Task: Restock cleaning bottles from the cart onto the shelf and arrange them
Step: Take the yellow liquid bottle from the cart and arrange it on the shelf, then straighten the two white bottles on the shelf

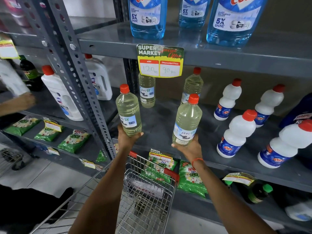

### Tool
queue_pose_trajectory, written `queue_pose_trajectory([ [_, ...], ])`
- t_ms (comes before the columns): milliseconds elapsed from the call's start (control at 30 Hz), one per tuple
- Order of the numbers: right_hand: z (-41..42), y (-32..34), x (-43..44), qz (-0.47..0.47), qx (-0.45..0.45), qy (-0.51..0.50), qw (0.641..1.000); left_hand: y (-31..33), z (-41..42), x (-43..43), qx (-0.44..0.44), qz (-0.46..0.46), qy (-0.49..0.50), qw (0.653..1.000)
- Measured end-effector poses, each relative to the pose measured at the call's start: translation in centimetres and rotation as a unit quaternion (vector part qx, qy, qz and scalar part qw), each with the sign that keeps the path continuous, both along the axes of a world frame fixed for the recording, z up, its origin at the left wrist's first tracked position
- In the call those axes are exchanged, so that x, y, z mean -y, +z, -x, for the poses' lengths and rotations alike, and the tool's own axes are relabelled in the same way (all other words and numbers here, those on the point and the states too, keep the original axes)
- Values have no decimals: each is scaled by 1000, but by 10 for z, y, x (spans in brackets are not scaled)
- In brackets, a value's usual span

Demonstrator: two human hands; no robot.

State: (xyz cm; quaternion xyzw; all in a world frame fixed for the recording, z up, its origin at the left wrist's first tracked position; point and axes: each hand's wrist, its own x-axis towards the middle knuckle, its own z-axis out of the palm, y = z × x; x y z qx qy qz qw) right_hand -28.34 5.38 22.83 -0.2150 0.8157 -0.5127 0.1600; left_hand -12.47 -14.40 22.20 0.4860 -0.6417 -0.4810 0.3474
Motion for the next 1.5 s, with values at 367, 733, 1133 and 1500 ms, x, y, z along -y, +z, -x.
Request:
queue_pose_trajectory([
  [367, -11, 39, -79, 222, -163, -49, 960, 41, 52, -184, -41, 225, -90, 969],
  [733, 92, 19, -238, 178, -272, -165, 931, 9, 189, -304, -61, 96, -158, 981],
  [1133, 157, -22, -253, 56, -30, -151, 986, -12, 207, -300, 53, 98, -73, 991],
  [1500, 155, -20, -247, 51, -32, -161, 985, -12, 205, -294, 64, 131, -94, 985],
])
